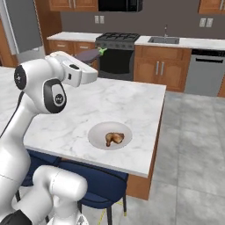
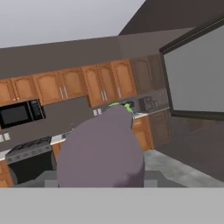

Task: Take the cheese, chicken drumstick, and eggplant from the fridge and place them on the plate on the dining counter to create an appetizer plate.

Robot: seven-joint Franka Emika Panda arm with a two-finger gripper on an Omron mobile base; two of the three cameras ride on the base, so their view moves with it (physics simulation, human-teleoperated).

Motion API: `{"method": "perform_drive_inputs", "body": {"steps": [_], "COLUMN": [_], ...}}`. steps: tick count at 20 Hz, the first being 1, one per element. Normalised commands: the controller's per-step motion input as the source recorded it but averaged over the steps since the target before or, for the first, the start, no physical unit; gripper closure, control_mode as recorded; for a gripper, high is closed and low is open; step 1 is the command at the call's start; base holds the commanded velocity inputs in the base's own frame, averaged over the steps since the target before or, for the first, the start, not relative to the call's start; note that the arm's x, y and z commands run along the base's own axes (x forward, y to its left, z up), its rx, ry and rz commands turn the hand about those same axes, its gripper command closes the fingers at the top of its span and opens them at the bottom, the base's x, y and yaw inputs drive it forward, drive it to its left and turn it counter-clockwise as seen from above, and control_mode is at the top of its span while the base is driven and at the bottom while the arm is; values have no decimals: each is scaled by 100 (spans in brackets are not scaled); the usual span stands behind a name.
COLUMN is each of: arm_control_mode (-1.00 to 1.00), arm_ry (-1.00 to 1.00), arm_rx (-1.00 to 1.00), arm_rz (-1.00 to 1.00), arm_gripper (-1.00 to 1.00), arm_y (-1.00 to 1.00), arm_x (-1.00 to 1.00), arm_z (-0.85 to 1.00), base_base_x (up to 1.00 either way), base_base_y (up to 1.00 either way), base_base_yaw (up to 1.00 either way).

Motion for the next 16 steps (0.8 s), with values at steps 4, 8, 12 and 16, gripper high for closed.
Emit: {"method": "perform_drive_inputs", "body": {"steps": [4,8,12,16], "arm_control_mode": [-100,-100,-100,-100], "arm_ry": [1,23,33,33], "arm_rx": [0,0,0,1], "arm_rz": [-3,-1,0,0], "arm_gripper": [100,100,100,100], "arm_y": [4,5,15,14], "arm_x": [27,38,21,5], "arm_z": [-12,-11,-5,-11], "base_base_x": [33,0,0,0], "base_base_y": [10,0,0,0], "base_base_yaw": [-3,0,0,0]}}
